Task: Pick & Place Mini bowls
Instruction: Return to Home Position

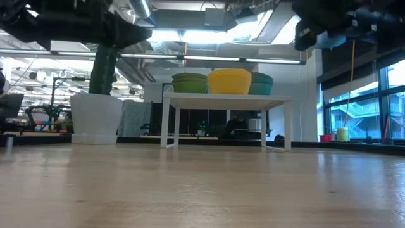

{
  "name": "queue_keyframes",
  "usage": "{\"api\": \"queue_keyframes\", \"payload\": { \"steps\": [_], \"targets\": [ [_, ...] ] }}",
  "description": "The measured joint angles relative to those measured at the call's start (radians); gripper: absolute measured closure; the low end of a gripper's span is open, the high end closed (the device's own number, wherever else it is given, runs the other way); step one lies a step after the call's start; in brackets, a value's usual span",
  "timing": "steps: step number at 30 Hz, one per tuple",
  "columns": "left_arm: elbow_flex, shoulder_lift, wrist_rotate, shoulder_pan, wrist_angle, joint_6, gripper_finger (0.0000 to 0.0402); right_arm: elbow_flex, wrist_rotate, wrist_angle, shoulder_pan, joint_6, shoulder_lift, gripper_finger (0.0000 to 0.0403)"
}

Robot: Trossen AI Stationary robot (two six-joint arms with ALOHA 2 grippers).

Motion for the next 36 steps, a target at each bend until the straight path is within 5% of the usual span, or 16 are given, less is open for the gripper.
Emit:
{"api": "queue_keyframes", "payload": {
  "steps": [18,36],
  "targets": [
    [-0.198,-0.342,0.065,0.115,-0.012,-0.091,0.0350,-0.152,-0.025,-0.134,-0.154,0.048,-0.323,0.0397],
    [-0.217,-0.512,0.079,0.136,-0.297,-0.210,0.0353,-0.253,-0.089,-0.145,-0.184,0.104,-0.376,0.0397]
  ]
}}
